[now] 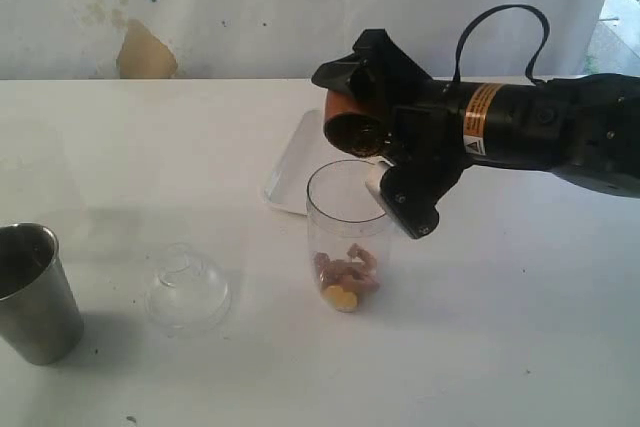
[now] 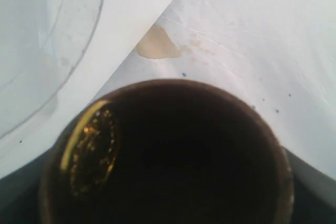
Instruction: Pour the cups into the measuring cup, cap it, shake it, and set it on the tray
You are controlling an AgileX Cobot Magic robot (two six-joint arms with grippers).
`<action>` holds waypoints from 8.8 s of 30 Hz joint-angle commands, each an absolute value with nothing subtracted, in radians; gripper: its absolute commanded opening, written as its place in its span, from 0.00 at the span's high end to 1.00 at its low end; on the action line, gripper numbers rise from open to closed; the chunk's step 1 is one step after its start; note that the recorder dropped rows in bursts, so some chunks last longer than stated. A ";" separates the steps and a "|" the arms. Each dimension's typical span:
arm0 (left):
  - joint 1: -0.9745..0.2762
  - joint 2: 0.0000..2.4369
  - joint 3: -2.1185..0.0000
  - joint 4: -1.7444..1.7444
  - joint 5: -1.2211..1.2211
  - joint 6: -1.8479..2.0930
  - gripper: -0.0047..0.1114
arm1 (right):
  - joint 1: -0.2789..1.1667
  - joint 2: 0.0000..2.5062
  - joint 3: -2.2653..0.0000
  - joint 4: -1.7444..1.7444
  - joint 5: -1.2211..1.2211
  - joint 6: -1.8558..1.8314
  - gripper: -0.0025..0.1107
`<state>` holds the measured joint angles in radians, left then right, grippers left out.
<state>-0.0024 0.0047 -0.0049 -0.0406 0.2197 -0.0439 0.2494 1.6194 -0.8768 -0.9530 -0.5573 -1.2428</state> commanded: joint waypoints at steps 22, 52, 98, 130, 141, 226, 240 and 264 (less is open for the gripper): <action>-0.002 0.000 0.000 -0.044 0.210 -0.046 0.95 | 0.248 1.614 -0.883 -0.908 -0.565 -1.333 0.98; -0.002 0.000 0.000 -0.044 0.210 -0.046 0.95 | 0.248 1.614 -0.883 -0.874 -0.901 -0.376 0.98; -0.002 0.000 0.000 -0.044 0.210 -0.046 0.95 | 0.120 1.773 -1.086 -0.467 -0.485 0.375 0.98; -0.002 0.000 0.000 -0.044 0.210 -0.046 0.95 | 0.081 2.057 -1.167 -0.850 -0.712 0.638 0.98; -0.002 0.000 0.000 -0.044 0.210 -0.046 0.95 | 0.081 2.088 -1.167 -0.850 -0.716 0.630 0.98; -0.002 0.000 0.000 -0.044 0.210 -0.046 0.95 | 0.031 1.699 -1.161 -0.823 -0.223 0.771 0.43; -0.002 0.000 0.000 -0.044 0.210 -0.046 0.95 | 0.201 1.180 -1.045 -0.782 0.162 0.771 0.98; -0.002 0.000 0.000 -0.044 0.210 -0.046 0.95 | 0.214 0.119 -0.605 -0.569 0.372 0.768 0.98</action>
